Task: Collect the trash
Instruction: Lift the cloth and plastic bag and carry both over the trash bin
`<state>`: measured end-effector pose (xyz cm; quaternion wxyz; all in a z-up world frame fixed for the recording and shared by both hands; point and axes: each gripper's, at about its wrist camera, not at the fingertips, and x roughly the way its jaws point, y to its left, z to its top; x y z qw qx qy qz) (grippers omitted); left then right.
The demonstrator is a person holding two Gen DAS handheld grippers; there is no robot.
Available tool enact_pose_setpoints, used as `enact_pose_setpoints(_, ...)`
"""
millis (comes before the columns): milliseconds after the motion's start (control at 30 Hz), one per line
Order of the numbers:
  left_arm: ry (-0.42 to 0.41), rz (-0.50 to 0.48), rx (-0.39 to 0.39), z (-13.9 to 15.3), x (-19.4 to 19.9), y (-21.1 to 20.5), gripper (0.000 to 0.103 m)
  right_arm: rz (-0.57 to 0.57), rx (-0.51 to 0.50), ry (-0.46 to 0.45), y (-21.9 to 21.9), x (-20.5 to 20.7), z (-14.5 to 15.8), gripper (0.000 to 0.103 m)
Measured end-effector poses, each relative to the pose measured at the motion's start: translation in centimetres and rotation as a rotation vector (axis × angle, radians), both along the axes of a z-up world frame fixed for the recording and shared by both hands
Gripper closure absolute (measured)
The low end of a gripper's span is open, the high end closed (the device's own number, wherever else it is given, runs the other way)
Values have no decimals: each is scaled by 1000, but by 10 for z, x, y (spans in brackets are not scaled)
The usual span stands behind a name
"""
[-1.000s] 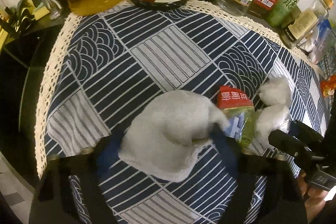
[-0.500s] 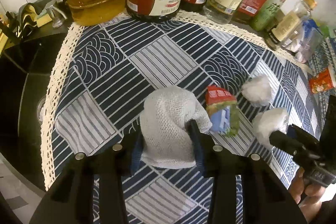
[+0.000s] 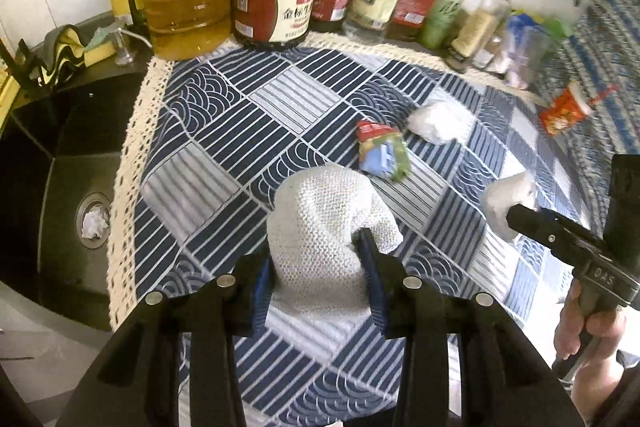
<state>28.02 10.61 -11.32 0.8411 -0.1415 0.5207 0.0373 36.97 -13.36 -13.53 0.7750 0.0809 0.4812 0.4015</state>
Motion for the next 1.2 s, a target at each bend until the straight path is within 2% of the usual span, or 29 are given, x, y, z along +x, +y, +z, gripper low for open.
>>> enact_pose_setpoints(100, -33, -31, -3, 9, -24, -4, 65, -20, 0, -17, -2, -24, 10, 57)
enact_pose_setpoints(400, -78, -57, -56, 11, -80, -9, 65, -54, 10, -24, -2, -93, 27, 57)
enact_pose_setpoints(667, -79, -95, -65, 5, -134, -22, 65, -40, 10, -13, -5, -149, 25, 57)
enact_pose_setpoints(833, -79, -112, -89, -2, -164, -30, 65, -26, 7, 4, -4, -182, 17, 57)
enact_pose_setpoints(1200, 10, -116, -138, -44, -213, -31, 65, -43, -41, 102, -1, -229, -27, 57)
